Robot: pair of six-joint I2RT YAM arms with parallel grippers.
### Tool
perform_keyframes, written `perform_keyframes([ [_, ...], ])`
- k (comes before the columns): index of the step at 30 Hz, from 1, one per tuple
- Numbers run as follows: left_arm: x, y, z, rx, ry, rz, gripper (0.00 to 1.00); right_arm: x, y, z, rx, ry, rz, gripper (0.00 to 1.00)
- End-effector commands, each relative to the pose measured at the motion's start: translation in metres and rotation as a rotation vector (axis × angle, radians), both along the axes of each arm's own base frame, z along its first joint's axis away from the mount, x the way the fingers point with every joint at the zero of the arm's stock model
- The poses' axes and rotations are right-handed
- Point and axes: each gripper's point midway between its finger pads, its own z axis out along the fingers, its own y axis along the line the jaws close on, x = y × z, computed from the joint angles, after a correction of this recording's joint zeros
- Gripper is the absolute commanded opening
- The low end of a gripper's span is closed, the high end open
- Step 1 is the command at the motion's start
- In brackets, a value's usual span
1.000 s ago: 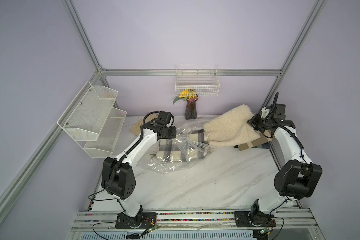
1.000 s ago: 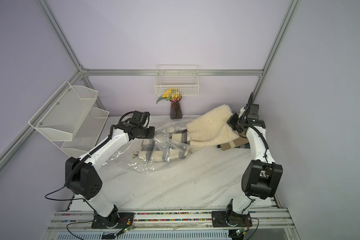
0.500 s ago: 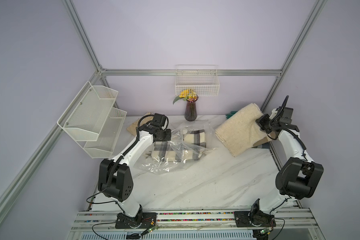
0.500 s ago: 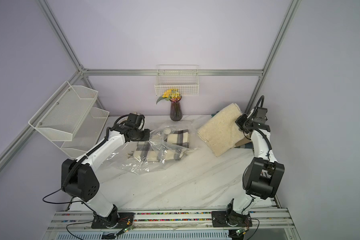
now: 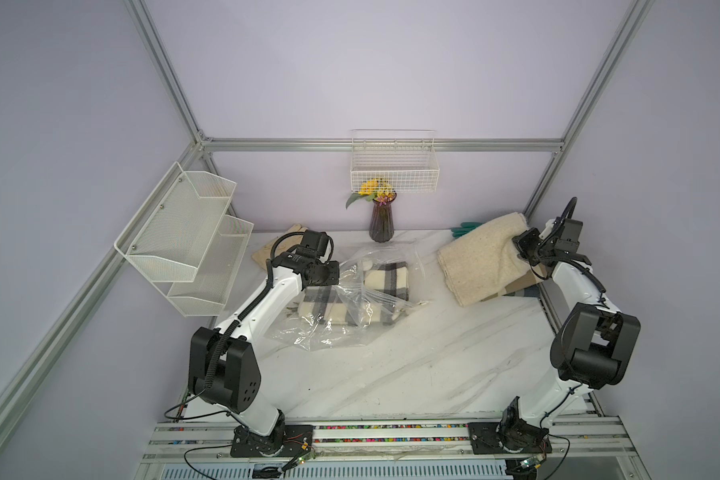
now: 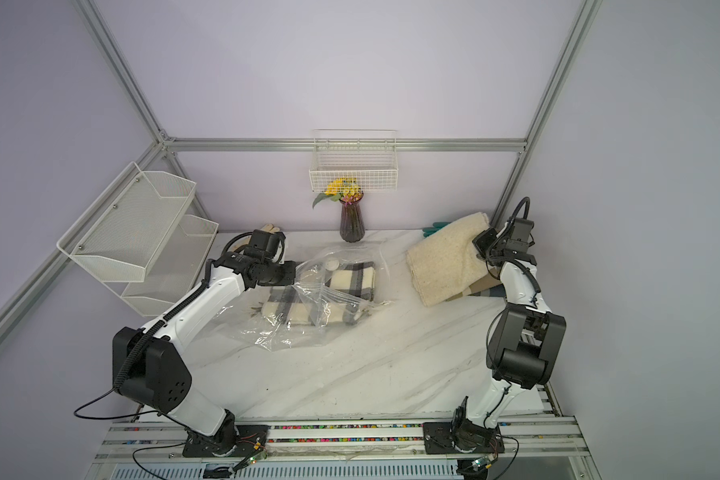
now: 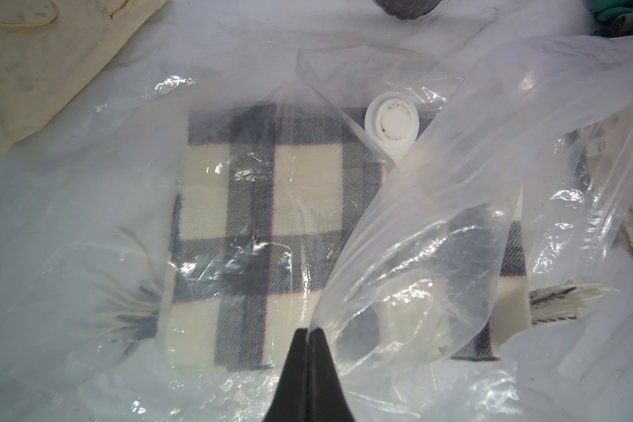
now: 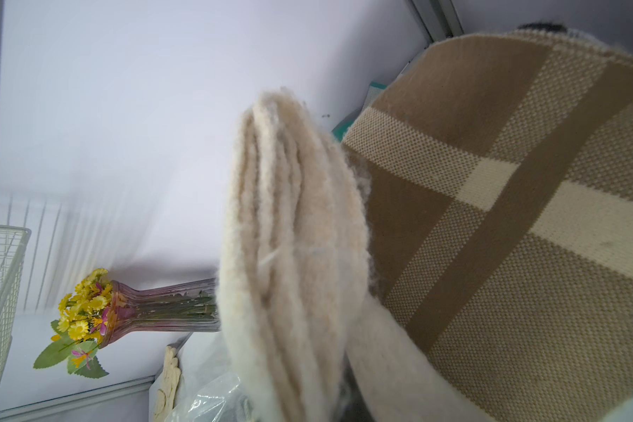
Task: Take the scarf out of the vacuum bag
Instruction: Place the scarf at the corner of the board.
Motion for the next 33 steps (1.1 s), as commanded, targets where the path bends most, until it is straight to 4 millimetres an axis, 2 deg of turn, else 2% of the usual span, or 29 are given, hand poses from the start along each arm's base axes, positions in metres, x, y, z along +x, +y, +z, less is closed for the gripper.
perform_keyframes([
  [1,-0.001,0.008,0.016,-0.002,-0.045,0.025,0.00,0.007,-0.018,0.052,-0.043,-0.151,-0.042,0.00],
  [10,-0.001,0.007,0.016,-0.010,-0.043,0.021,0.00,-0.001,-0.056,0.056,-0.039,-0.164,-0.099,0.00],
  [17,0.000,0.004,0.017,-0.021,-0.042,0.014,0.00,-0.004,-0.063,0.056,-0.095,-0.159,-0.126,0.00],
  [24,0.000,0.004,0.018,-0.023,-0.042,0.012,0.00,-0.006,-0.065,0.055,-0.102,-0.155,-0.136,0.06],
  [25,0.000,0.004,0.018,-0.022,-0.042,0.011,0.00,-0.006,-0.065,0.056,-0.102,-0.157,-0.138,0.09],
  [28,-0.002,0.004,0.017,-0.021,-0.040,0.012,0.00,-0.007,-0.066,0.056,-0.101,-0.156,-0.142,0.29],
  [32,-0.003,0.004,0.019,-0.023,-0.044,0.010,0.00,-0.012,-0.069,0.057,-0.101,-0.153,-0.159,0.80],
  [33,-0.003,0.004,0.019,-0.025,-0.044,0.009,0.00,-0.013,-0.069,0.058,-0.105,-0.155,-0.162,0.88],
])
